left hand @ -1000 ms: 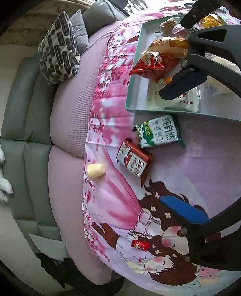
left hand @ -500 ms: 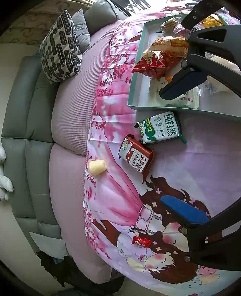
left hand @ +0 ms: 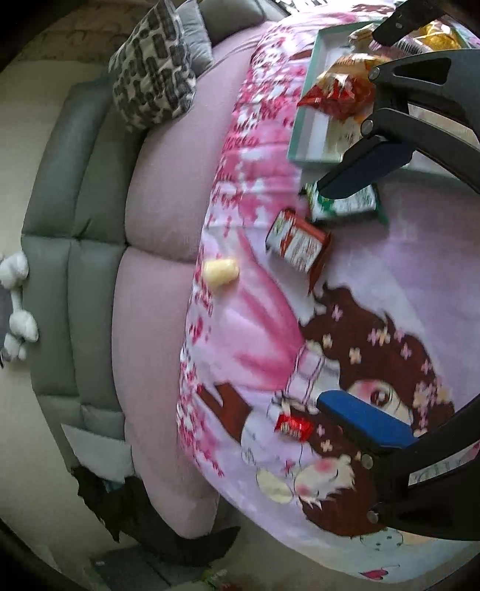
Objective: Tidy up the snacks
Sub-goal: 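Move both open tools back over the remaining snacks beside the tray, then grasp the small red candy with the left tool while the right tool grasps the green biscuit pack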
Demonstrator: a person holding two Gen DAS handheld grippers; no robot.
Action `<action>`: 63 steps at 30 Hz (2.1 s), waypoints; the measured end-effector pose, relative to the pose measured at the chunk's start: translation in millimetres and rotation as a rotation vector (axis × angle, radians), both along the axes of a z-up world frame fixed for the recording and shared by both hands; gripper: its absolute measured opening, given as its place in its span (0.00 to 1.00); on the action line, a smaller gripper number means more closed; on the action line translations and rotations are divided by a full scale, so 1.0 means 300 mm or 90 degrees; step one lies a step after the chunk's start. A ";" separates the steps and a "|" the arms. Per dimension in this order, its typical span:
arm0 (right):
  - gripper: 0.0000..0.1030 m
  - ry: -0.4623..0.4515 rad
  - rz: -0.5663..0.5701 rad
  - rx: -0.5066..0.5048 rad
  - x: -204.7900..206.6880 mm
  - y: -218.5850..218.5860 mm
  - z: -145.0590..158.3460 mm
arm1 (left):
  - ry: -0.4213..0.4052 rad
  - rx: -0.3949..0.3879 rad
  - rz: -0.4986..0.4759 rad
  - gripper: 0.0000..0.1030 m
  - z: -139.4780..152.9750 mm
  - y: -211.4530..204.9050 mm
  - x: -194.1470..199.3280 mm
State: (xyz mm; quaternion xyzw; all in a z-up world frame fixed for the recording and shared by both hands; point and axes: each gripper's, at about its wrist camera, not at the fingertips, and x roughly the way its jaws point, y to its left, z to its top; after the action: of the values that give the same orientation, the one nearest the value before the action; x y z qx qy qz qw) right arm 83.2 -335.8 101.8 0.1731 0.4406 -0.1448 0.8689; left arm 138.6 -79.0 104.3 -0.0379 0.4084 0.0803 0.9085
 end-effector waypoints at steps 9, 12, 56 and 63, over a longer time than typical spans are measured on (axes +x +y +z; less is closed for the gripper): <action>1.00 0.000 0.060 -0.002 0.039 0.145 0.002 | 0.014 -0.005 0.084 1.00 -0.018 0.187 -0.009; 1.00 0.000 0.083 0.002 0.052 0.200 -0.001 | 0.014 -0.012 0.110 1.00 -0.022 0.247 -0.017; 0.67 -0.033 0.283 -0.019 0.211 0.585 -0.114 | 0.017 -0.095 0.098 1.00 -0.200 0.559 0.086; 0.62 -0.019 0.288 -0.034 0.264 0.578 -0.150 | 0.036 -0.088 0.076 0.79 -0.247 0.549 0.125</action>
State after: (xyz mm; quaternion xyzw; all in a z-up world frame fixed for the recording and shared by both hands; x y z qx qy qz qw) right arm 162.5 -162.3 56.8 0.0490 0.4515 0.0445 0.8898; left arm 176.1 85.8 30.3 -0.1227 0.4352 0.1069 0.8855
